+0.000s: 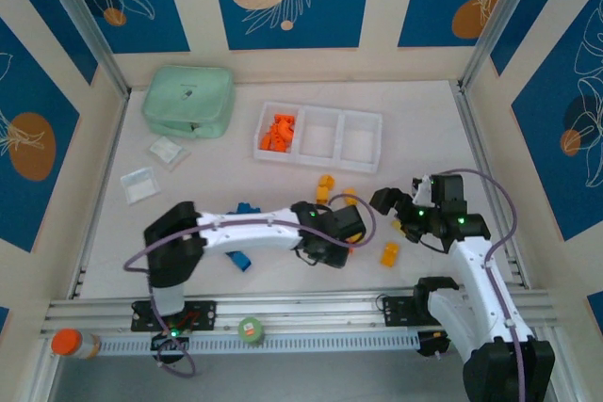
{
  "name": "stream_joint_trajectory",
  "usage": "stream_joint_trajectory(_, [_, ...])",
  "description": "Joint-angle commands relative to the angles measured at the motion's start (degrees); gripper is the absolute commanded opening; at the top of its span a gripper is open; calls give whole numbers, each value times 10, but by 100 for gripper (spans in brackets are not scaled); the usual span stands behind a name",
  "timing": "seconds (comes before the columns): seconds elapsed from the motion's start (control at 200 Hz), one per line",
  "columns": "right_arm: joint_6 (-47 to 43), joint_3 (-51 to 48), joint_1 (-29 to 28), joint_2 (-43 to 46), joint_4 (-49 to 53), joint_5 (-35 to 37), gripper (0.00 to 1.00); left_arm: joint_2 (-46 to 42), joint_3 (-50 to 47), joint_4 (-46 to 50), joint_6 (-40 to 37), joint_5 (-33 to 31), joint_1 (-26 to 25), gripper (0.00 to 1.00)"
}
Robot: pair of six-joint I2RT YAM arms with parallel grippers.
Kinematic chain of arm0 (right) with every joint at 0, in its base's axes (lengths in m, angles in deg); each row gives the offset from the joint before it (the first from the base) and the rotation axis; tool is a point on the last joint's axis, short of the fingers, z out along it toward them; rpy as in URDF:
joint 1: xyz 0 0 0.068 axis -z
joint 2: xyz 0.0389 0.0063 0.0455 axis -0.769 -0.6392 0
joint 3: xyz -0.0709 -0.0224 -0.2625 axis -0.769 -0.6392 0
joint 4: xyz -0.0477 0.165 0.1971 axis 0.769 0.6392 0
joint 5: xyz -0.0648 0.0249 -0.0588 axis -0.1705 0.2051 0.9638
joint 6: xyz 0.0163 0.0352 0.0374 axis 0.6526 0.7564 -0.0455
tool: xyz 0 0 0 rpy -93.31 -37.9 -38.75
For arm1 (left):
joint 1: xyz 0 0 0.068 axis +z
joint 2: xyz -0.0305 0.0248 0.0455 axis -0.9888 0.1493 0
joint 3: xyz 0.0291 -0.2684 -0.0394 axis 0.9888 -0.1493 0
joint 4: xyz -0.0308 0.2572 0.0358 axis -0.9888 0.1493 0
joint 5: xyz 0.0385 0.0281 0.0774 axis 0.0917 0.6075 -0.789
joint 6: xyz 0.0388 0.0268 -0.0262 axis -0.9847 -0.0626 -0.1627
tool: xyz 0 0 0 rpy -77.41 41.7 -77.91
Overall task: Sort the legos into containers by color
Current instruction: Pick up the lego from the middle-left of the table, then place the lego in the container.
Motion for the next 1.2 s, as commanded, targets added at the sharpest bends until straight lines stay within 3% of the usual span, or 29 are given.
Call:
stream_joint_trajectory(0.0, [-6,38,-20,-19,-12,-19,99,-59,-40,-4,1,-29,48,34])
stream_joint_trajectory(0.19, [0,78,-82,-81,-48,3,99,-130,-49,1,-67,-65,173,34])
stream_joint_trajectory(0.315, [3,100,-113,-122,-68,18,99,-128,-21,-12,-112,-60,260,34])
stream_joint_trajectory(0.44, [3,120,-130,-158,-86,25,99,-78,44,-17,-157,-66,332,35])
stream_joint_trajectory(0.64, [5,132,-152,-186,-119,37,99,76,178,-38,-177,-44,427,35])
stream_joint_trajectory(0.775, [10,129,-152,-188,-132,39,99,180,297,-16,-183,-30,452,36])
stream_joint_trajectory(0.975, [-11,144,-157,-196,-110,57,99,243,399,14,-202,-40,453,52])
stream_joint_trajectory(1.195, [-58,170,-172,-216,-36,112,99,176,332,0,-200,-15,451,60])
